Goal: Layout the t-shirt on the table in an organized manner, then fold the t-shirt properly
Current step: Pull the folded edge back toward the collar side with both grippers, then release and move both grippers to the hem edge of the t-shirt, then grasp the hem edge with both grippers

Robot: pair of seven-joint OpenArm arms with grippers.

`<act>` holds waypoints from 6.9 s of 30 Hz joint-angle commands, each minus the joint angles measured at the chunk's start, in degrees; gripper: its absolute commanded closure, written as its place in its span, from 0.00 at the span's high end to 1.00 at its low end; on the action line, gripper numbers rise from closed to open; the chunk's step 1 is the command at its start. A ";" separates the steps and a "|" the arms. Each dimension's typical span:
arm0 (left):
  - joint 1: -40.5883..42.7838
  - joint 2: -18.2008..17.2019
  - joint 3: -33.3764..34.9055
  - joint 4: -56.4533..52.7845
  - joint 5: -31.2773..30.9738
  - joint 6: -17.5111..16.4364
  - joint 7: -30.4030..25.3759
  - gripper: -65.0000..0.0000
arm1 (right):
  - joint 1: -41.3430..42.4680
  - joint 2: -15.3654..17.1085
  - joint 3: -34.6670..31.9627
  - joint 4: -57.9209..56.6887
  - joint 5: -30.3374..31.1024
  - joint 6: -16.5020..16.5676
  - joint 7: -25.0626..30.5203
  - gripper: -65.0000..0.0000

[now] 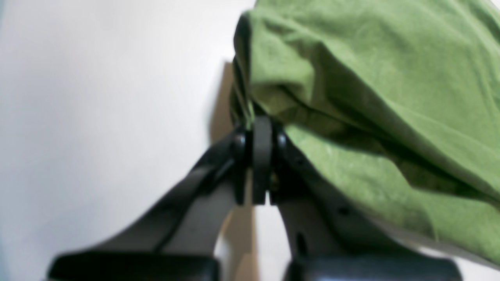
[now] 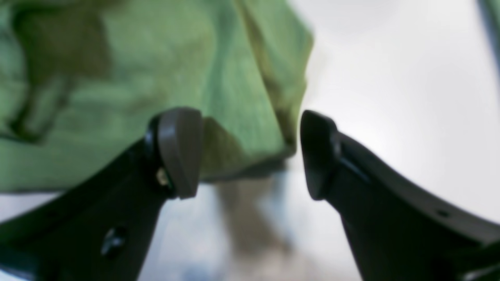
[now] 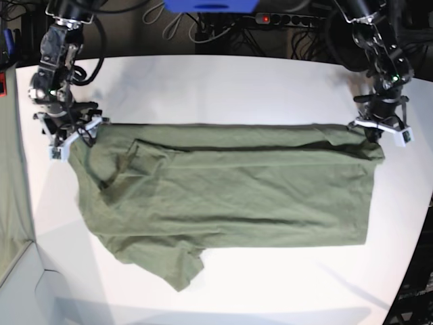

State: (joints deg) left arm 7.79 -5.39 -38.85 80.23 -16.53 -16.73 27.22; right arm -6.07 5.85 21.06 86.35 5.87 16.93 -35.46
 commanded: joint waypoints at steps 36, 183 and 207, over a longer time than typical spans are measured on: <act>20.74 0.33 -0.58 14.68 -1.00 -0.28 -1.16 0.00 | -24.84 0.26 2.55 15.32 0.24 0.17 2.45 0.00; -29.11 -7.58 12.52 -29.63 9.28 0.07 -8.89 0.63 | 43.56 3.60 -23.83 -60.19 -0.20 -0.09 31.11 0.02; -20.67 -5.29 12.43 -5.90 9.02 -0.28 -8.81 0.00 | 30.11 4.31 -20.49 -28.46 0.24 0.08 25.48 0.00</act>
State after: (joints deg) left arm -11.77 -9.80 -26.22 73.03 -7.03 -16.97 19.88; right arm 22.61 9.43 0.19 56.90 5.80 16.78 -11.44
